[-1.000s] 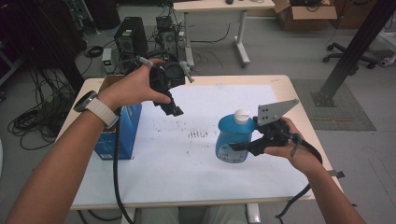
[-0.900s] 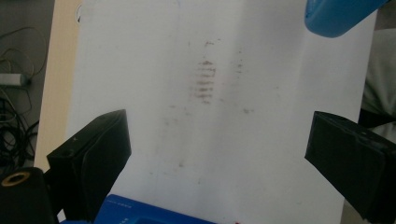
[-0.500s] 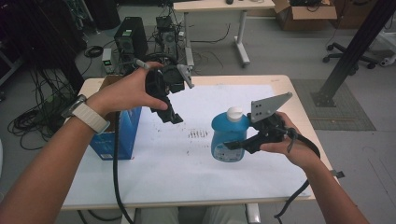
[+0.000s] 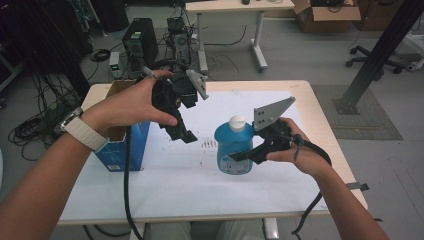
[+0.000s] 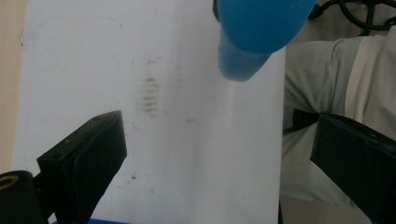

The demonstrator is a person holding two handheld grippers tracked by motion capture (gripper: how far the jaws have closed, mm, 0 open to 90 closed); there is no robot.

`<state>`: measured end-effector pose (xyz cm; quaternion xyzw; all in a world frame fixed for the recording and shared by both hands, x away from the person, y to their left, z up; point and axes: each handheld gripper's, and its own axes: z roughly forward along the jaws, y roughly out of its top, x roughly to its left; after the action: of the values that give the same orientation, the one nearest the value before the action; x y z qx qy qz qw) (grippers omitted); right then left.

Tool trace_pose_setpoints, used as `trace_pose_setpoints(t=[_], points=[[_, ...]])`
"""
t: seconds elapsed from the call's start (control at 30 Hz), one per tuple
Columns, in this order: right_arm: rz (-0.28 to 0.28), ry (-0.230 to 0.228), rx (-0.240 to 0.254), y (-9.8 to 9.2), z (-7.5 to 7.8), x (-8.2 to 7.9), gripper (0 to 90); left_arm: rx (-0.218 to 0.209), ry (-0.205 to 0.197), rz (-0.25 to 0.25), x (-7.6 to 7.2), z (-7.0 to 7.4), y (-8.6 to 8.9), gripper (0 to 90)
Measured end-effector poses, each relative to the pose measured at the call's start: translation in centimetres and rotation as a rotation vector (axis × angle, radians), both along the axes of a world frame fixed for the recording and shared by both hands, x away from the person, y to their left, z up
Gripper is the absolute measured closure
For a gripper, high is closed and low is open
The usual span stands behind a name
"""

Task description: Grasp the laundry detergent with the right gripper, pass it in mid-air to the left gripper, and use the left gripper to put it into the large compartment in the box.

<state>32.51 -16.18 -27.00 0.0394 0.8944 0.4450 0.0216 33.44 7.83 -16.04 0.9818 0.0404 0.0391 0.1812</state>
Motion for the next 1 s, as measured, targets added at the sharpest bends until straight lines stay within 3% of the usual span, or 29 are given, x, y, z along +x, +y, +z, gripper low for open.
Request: trace_pose_setpoints(t=[0.5,1.0], points=[[0.047,0.01,-0.02,2.5,-0.2,0.5,44.2,0.022,0.05,-0.027,-1.2,-0.4,-1.6,3.9],[0.072,0.022,-0.044,4.1,-0.5,0.6,44.1,0.038,0.054,-0.038,-0.9,-1.5,-2.6,3.9]])
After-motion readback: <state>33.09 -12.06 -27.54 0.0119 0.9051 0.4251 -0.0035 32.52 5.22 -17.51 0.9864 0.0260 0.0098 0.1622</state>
